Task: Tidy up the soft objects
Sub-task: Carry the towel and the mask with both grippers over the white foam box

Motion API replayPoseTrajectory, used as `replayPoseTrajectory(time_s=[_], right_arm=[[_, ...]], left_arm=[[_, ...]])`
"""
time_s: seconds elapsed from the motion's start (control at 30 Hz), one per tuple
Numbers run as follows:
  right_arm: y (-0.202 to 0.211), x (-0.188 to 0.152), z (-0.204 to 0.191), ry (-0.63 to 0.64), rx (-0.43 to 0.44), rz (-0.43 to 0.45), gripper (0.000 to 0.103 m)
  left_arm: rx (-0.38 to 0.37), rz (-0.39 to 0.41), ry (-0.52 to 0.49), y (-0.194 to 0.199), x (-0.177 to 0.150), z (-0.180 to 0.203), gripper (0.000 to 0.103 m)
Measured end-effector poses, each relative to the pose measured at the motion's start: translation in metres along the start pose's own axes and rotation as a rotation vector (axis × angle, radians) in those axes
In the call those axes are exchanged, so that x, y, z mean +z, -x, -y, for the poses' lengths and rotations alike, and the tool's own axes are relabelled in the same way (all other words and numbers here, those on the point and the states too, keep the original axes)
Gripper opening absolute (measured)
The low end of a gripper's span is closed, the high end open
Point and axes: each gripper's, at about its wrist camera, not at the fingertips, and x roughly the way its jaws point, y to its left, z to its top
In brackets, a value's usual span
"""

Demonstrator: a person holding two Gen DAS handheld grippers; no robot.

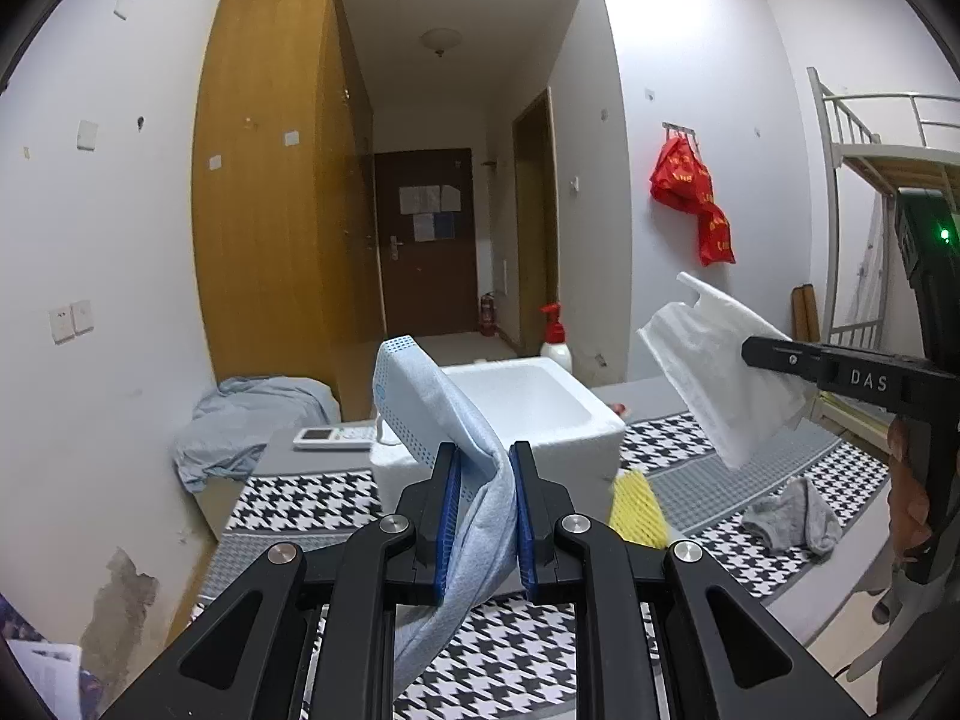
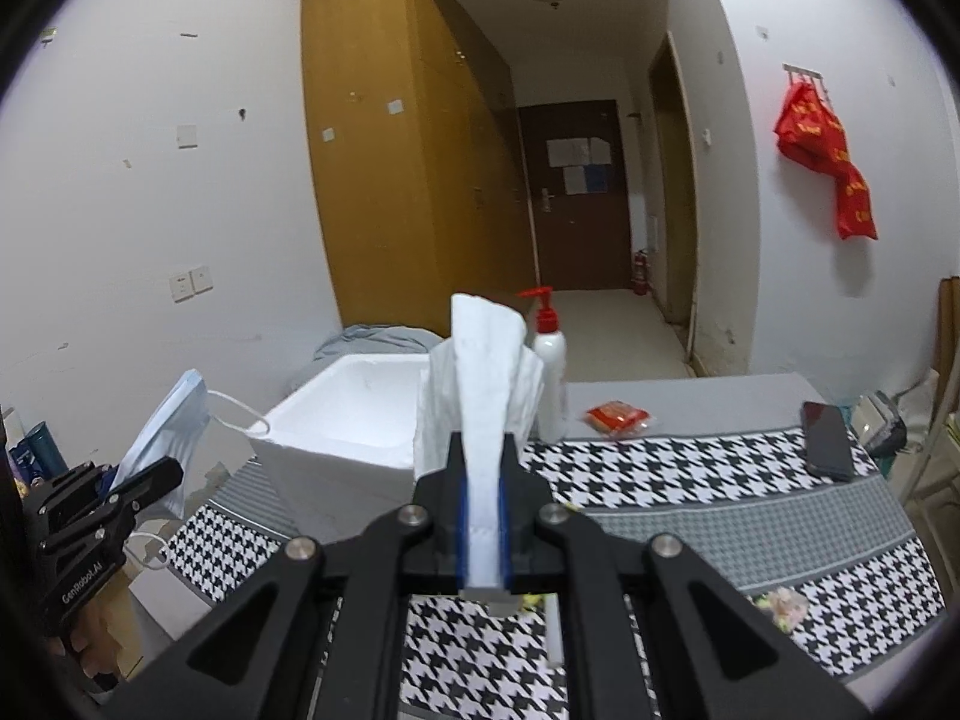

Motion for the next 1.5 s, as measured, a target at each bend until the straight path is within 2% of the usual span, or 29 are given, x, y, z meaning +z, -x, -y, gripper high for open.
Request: replayPoseTrajectory(time_s=[0.4,0.9,1.5], right_arm=[[-0.024,0.028,-0.019,0.037,0.073,0.021,0.010],[-0.065,0.041,-0.054,0.116,0.109,0.017,0.010],[-0.115,0.043,-0.072,0.146,0.119,-0.080,0.010]], left_arm=[[0.053,0.046,0.010,0.000,0.021,-0.019,0.018],[0.079,0.021,0.052,-0.018,0.010,-0.036,0.018],[0.127,-0.020,0.110,-0.031,0.002,-0.051,0.018]])
